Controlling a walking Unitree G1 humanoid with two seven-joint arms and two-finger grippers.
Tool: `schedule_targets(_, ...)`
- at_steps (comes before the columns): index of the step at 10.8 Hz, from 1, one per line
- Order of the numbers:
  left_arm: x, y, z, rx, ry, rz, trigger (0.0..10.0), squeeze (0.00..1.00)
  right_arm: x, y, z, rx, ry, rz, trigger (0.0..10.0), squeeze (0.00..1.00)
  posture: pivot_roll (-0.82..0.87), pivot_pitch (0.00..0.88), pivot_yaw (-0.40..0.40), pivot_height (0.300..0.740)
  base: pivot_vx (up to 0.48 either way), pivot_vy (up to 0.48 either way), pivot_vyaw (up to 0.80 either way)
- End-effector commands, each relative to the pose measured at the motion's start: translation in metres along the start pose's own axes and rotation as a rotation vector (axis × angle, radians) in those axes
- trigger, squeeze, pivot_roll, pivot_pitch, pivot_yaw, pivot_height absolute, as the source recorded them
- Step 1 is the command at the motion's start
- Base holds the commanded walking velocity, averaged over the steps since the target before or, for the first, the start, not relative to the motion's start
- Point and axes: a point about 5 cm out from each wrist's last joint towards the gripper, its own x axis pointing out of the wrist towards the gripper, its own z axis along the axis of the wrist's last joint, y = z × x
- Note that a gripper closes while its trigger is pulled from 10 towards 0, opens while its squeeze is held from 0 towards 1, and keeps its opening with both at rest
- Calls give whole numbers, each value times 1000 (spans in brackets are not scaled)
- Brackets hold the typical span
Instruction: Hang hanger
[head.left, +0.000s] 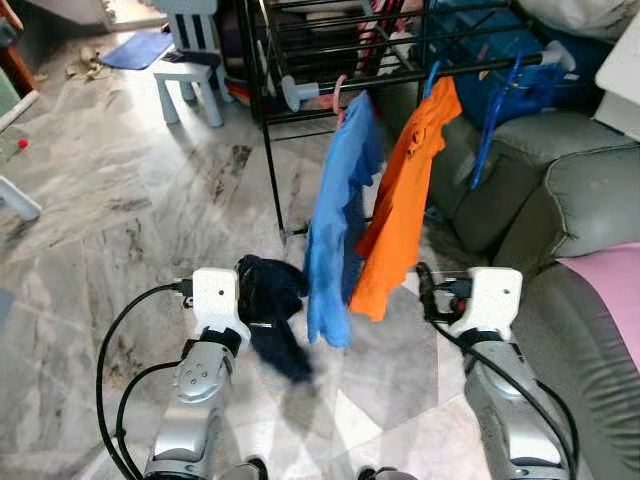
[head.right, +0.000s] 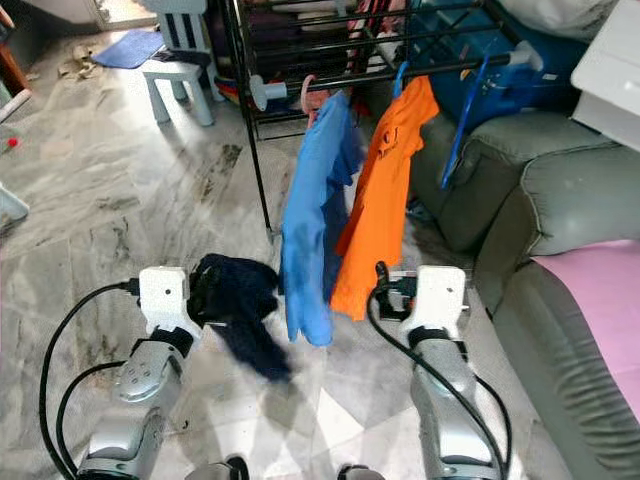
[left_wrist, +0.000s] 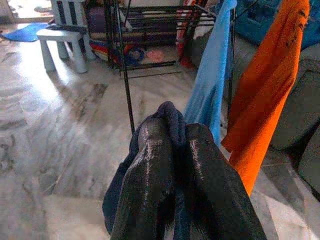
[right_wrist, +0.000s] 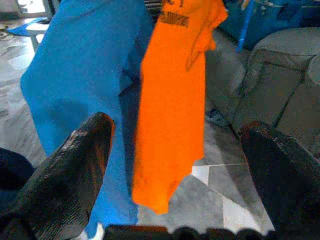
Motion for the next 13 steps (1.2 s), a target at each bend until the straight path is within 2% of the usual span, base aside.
schedule_targets(1,2,-1,8,-15,-26,-12,10000,0,-2,-3,2,-3,1,-17,10000,0,-85,194,27,740,0,0,0)
schedule_targets(2,2,-4,10,-38,-34,-51,10000,0,-1,-4,1,10,7,-25,10000,0,-85,194,27,740,0,0,-781)
schedule_targets(4,3,-5,11,-47,-40,-59,10000,0,-1,-4,2,-1,7,-19,10000,0,-90,200,26,740,0,0,-788)
schedule_targets(6,0,-10,11,-70,-43,-100,10000,0,0,-4,4,-4,4,-16,10000,0,-94,207,24,740,283,0,-769)
schedule_targets(8,0,-11,11,-72,-43,-105,10000,0,1,-4,5,0,2,0,10000,0,-96,216,20,740,291,0,0)
schedule_targets(13,1,-16,12,-71,-42,-134,10000,0,3,-2,8,-3,-2,-4,10000,0,-100,232,20,740,312,365,0)
